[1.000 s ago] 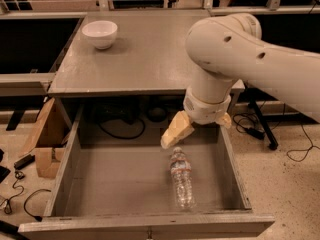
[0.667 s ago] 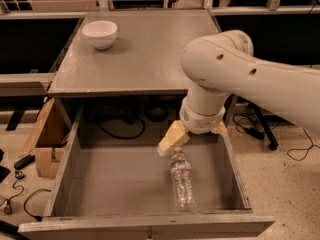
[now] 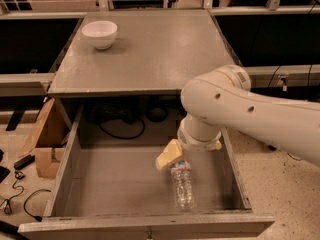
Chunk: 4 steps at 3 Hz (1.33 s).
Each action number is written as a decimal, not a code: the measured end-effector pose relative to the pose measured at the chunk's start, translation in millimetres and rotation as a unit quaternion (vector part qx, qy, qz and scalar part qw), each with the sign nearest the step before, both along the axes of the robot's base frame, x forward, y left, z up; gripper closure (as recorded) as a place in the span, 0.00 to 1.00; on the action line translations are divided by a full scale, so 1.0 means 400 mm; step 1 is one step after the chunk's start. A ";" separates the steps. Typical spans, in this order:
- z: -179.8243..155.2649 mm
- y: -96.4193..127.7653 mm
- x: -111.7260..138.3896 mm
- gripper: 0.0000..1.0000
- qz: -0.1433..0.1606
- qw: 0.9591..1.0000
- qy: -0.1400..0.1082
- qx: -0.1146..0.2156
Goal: Pick water bottle from top drawer and place on counter
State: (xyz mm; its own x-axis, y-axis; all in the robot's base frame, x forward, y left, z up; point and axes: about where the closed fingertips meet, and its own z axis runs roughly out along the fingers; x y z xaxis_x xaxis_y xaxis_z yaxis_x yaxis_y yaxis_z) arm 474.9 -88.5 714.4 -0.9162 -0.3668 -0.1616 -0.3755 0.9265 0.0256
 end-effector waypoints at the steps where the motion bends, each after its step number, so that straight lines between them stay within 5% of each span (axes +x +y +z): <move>1: -0.067 -0.005 0.001 0.00 -0.007 1.000 -0.019 0.011; 2: -0.120 -0.004 0.015 0.00 -0.017 1.000 -0.017 0.008; 4: -0.202 0.011 0.062 0.00 -0.054 0.998 0.030 -0.001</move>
Offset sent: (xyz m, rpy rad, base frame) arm 0.0124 0.0003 -0.0778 -0.0037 -0.0042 -0.0654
